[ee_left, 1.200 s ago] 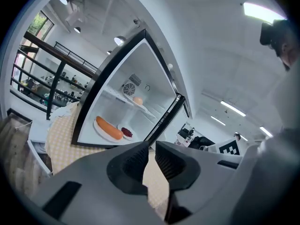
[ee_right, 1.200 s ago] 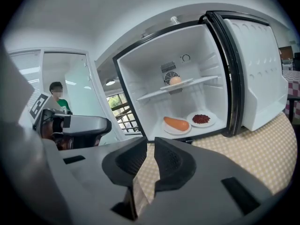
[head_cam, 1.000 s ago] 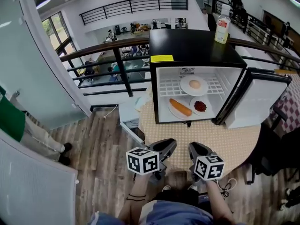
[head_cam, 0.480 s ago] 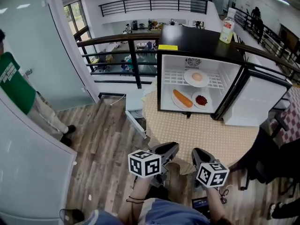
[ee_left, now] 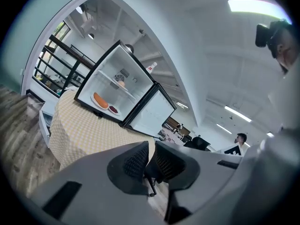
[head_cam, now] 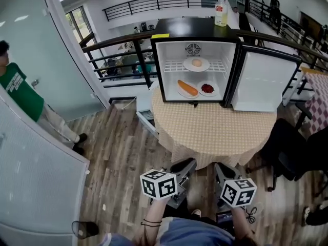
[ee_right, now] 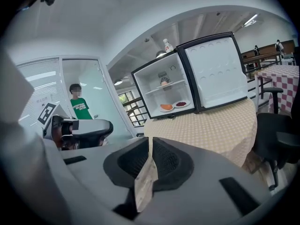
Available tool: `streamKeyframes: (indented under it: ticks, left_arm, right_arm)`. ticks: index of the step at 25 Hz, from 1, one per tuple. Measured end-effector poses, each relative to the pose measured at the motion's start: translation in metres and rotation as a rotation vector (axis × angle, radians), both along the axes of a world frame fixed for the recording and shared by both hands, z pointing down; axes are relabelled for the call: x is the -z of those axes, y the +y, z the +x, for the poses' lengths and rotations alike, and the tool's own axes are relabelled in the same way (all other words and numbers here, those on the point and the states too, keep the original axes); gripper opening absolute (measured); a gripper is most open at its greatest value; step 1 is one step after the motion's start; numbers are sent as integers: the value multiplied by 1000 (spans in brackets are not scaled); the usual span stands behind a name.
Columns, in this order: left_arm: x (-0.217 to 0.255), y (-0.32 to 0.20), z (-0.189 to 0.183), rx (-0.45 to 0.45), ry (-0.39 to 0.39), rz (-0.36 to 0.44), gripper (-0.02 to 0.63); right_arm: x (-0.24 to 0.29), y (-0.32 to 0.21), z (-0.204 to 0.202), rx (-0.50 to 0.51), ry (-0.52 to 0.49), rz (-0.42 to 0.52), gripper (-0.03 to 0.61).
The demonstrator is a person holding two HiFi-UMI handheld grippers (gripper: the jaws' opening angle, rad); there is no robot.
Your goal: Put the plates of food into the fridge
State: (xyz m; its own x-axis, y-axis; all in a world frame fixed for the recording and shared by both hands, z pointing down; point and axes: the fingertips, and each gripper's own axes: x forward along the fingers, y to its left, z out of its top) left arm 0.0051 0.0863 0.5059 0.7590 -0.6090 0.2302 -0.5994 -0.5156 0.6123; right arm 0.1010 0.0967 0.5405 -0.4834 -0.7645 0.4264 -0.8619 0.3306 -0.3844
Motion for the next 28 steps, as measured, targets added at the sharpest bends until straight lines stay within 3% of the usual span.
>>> streamKeyframes:
  ticks: [9,28]
  left_arm:
    - [2,72,14,-9,-46,16,57]
    - [15,110,45,-56,-73,49,57]
  right_arm:
    - [0,67,5,12,-46,15,38]
    - [16,104,26,-11,-63,44,38]
